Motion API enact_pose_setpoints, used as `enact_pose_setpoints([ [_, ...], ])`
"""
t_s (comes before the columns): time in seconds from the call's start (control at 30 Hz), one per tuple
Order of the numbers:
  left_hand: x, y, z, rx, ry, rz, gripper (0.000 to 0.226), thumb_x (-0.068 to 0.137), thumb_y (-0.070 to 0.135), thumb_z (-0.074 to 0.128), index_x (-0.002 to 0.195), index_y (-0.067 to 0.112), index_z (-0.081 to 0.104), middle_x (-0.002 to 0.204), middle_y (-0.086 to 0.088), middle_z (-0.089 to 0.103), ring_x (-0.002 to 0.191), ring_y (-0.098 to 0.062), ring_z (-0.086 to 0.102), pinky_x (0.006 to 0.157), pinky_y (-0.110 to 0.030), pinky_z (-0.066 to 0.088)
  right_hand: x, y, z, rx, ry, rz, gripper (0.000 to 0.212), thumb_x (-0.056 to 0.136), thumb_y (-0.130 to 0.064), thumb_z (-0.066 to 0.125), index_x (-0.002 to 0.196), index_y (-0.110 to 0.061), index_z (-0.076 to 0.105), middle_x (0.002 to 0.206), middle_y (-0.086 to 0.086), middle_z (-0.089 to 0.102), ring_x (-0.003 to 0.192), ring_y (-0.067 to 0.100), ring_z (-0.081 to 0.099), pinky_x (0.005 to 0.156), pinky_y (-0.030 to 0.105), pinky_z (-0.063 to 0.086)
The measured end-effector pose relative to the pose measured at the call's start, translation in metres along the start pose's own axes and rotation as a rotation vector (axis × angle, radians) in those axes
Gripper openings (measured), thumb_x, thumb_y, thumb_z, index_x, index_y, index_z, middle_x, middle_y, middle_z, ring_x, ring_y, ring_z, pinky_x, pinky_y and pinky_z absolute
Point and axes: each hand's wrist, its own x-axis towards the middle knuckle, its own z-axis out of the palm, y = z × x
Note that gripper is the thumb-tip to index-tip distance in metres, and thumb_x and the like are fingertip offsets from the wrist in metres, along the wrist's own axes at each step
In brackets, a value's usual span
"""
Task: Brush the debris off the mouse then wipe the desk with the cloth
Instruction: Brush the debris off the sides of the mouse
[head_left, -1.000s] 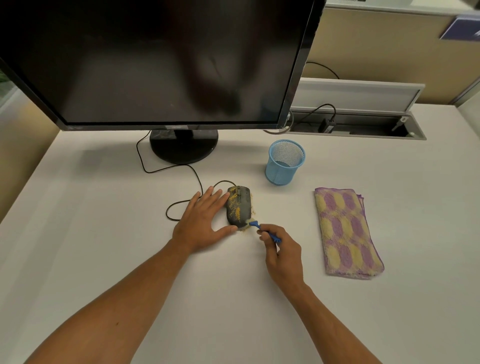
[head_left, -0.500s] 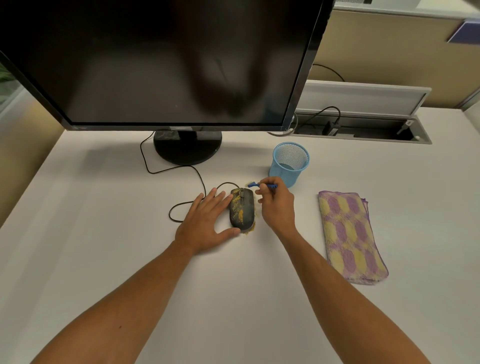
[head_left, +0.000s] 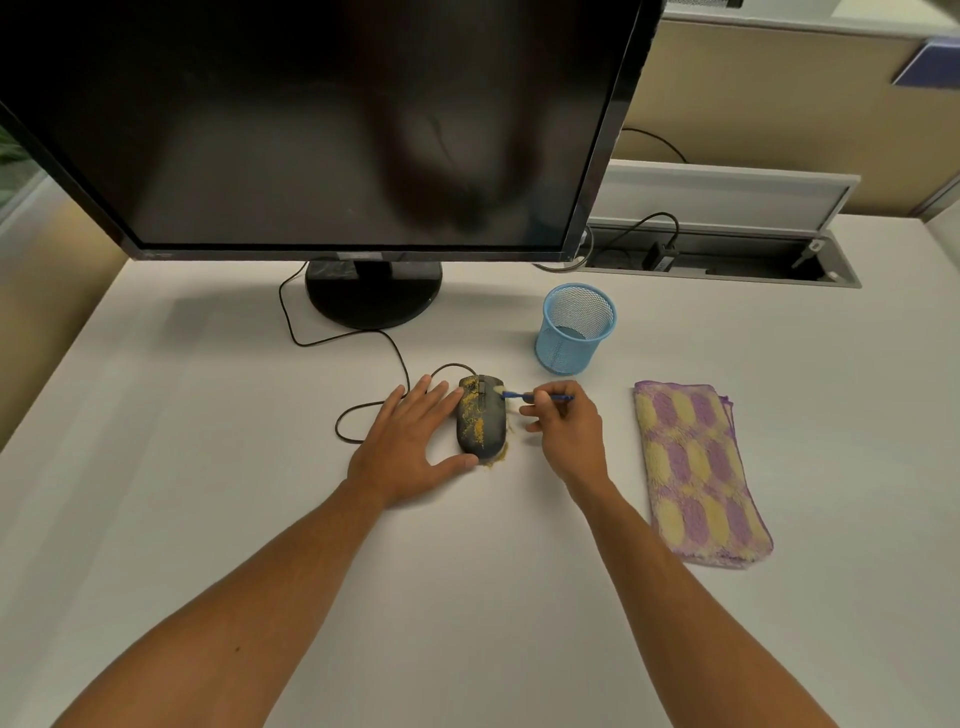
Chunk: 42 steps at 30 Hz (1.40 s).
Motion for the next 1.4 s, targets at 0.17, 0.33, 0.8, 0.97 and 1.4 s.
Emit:
enact_pose_setpoints([
  [0.17, 0.0, 0.0, 0.0, 0.009, -0.002, 0.005, 0.088, 0.084, 0.079, 0.039, 0.154, 0.033, 0.012, 0.162, 0.008, 0.015, 0.149, -0.005, -0.006, 0.123, -0.039, 0.003, -0.019, 0.012, -0.005, 0.119, 0.008, 0.075, 0.011, 0.1, -0.021, 0.051, 0.094, -0.018, 0.059, 0.091, 0.001, 0.073, 0.08, 0.016, 0.071, 0.071, 0.034, 0.059],
  [0.33, 0.0, 0.0, 0.0, 0.015, -0.001, 0.007, 0.089, 0.083, 0.08, 0.038, 0.154, 0.031, 0.013, 0.162, 0.007, 0.016, 0.149, -0.007, -0.004, 0.123, -0.04, 0.004, -0.04, 0.022, -0.009, 0.184, 0.011, 0.107, 0.011, 0.1, -0.018, 0.05, 0.097, -0.014, 0.059, 0.093, 0.002, 0.074, 0.079, 0.018, 0.072, 0.07, 0.031, 0.058],
  [0.8, -0.001, 0.001, -0.001, -0.006, -0.006, -0.004, 0.09, 0.082, 0.08, 0.038, 0.154, 0.033, 0.013, 0.162, 0.008, 0.015, 0.149, -0.005, -0.006, 0.122, -0.041, 0.004, -0.032, 0.01, -0.027, 0.1, -0.035, 0.034, 0.008, 0.098, -0.014, 0.054, 0.093, -0.01, 0.06, 0.085, 0.004, 0.074, 0.081, 0.019, 0.073, 0.076, 0.047, 0.059],
  [0.97, -0.002, 0.002, -0.002, -0.022, -0.01, -0.012, 0.089, 0.083, 0.079, 0.041, 0.154, 0.033, 0.013, 0.162, 0.01, 0.014, 0.148, -0.003, -0.007, 0.123, -0.038, 0.001, -0.014, -0.01, -0.008, 0.046, 0.049, -0.065, 0.007, 0.098, -0.018, 0.055, 0.093, -0.015, 0.059, 0.089, -0.003, 0.071, 0.079, 0.007, 0.071, 0.076, 0.037, 0.06],
  [1.4, -0.001, 0.002, -0.002, -0.02, -0.013, -0.016, 0.09, 0.082, 0.08, 0.041, 0.154, 0.034, 0.013, 0.162, 0.01, 0.015, 0.148, -0.004, -0.006, 0.123, -0.038, 0.001, 0.016, -0.018, 0.017, -0.276, -0.076, -0.157, 0.005, 0.098, -0.02, 0.053, 0.093, -0.02, 0.056, 0.096, 0.006, 0.068, 0.091, 0.02, 0.064, 0.077, 0.033, 0.054],
])
